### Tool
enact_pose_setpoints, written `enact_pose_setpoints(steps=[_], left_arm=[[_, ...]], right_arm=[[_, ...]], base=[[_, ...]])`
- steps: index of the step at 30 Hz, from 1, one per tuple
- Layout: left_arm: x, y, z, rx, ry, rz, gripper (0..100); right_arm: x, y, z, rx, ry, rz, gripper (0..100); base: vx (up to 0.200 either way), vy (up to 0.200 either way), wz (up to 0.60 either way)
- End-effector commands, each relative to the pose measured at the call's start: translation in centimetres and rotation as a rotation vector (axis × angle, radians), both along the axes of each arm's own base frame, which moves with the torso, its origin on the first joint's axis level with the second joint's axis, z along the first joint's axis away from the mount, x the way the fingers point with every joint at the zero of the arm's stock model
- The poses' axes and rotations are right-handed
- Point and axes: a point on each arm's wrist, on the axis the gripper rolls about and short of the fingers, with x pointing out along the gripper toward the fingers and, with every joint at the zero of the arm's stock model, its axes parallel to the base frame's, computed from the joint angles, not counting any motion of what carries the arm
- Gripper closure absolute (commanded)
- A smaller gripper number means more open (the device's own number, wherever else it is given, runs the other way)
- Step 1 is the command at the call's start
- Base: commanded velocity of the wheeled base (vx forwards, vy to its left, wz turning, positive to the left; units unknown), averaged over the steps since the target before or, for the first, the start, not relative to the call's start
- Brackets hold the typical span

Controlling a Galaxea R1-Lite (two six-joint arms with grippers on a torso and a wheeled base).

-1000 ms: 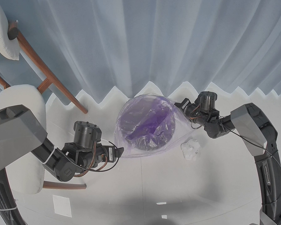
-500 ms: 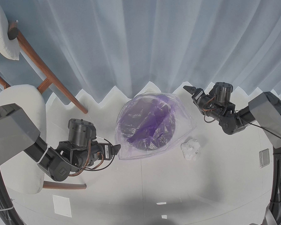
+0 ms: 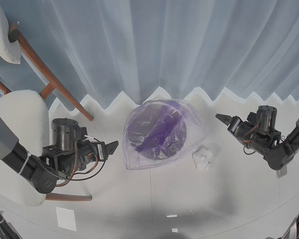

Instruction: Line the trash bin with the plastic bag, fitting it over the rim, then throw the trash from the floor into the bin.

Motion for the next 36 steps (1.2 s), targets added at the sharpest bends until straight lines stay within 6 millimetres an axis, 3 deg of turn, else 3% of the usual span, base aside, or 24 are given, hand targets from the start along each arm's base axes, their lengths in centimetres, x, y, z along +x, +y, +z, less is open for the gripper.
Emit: enact_pose_setpoints(steps=[1,5,8,10,11,15,21,26,36], left_arm=[[-8.7,2.8,7.7,-0.156,-0.245,-0.178,0],[-12.7,4.1,9.3,-0.213,-0.329,-0.326,0],[-15.5,5.4,11.0,-0.246,-0.437,-0.374,0],[-15.5,5.4,11.0,-0.246,-0.437,-0.374,0],[-17.9,6.5,12.4,-0.266,-0.536,-0.379,0],[-20.3,7.6,12.9,-0.176,-0.615,-0.378,0],[-22.4,9.2,12.4,-0.007,-0.633,-0.241,0],[-24.3,9.9,11.6,0.038,-0.695,-0.233,0],[-24.7,10.3,12.1,0.092,-0.741,-0.16,0]], right_arm=[[-13.3,-2.3,1.9,-0.181,-0.159,0.07,0],[-13.6,-2.2,2.5,-0.179,-0.146,0.083,0],[-12.8,-2.0,2.4,-0.19,-0.078,0.087,0],[-12.8,-2.0,2.4,-0.19,-0.078,0.087,0],[-10.5,-0.6,3.7,-0.191,-0.084,0.118,0],[-8.6,1.8,3.3,-0.228,-0.01,0.166,0],[-5.1,4.6,1.4,-0.331,0.0,0.247,0],[-3.5,5.3,-0.5,-0.442,-0.008,0.298,0],[0.2,7.5,-4.2,-0.454,-0.017,0.311,0]], base=[[0.0,0.0,0.0],[0.0,0.0,0.0],[0.0,0.0,0.0],[0.0,0.0,0.0],[0.0,0.0,0.0],[0.0,0.0,0.0],[0.0,0.0,0.0],[0.0,0.0,0.0],[0.0,0.0,0.0]])
